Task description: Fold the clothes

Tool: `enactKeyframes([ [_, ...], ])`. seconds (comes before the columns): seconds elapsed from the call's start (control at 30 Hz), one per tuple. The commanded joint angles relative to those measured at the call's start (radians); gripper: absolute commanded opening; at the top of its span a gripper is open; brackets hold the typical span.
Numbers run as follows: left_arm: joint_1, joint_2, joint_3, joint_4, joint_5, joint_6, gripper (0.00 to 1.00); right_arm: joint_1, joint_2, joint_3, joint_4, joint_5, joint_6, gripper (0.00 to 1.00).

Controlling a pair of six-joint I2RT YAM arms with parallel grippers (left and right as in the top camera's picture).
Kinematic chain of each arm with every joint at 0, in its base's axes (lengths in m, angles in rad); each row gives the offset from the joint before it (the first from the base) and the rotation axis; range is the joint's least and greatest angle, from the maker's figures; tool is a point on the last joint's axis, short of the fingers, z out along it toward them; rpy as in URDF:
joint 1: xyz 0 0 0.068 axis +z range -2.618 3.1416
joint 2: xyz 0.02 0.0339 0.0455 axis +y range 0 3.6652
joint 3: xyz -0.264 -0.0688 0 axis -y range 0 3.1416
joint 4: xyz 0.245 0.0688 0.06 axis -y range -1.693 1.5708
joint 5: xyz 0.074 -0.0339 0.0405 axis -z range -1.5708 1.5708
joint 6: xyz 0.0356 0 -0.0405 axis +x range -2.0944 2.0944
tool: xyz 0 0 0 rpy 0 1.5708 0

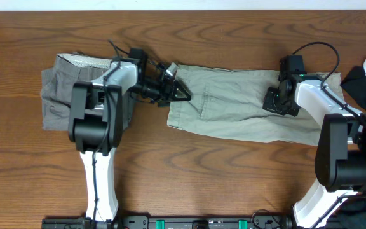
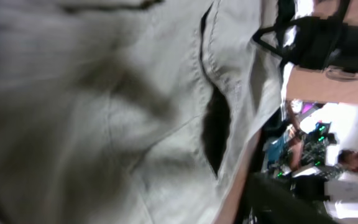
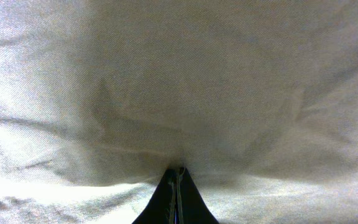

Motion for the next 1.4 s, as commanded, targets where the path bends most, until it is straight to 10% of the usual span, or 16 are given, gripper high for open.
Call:
enactKeyframes([
  [0.0, -0.061, 0.113, -0.062, 0.002, -0.240, 0.013, 0.57, -0.011, 0.097, -0.067, -0.018, 0.124, -0.014, 0.01],
  [0.33, -0.029, 0.081, -0.041, -0.110, -0.271, -0.002, 0.07, -0.011, 0.097, -0.067, -0.019, 0.124, -0.014, 0.01],
  [0.9, 0.077, -0.425, 0.137, -0.485, -0.760, -0.002, 0.06, -0.013, -0.303, -0.064, -0.015, 0.098, -0.014, 0.02],
  [1.37, -0.095, -0.447, 0.584, -0.793, -0.886, -0.108, 0.06, -0.047, -0.468, -0.064, 0.015, 0.033, 0.010, 0.01],
])
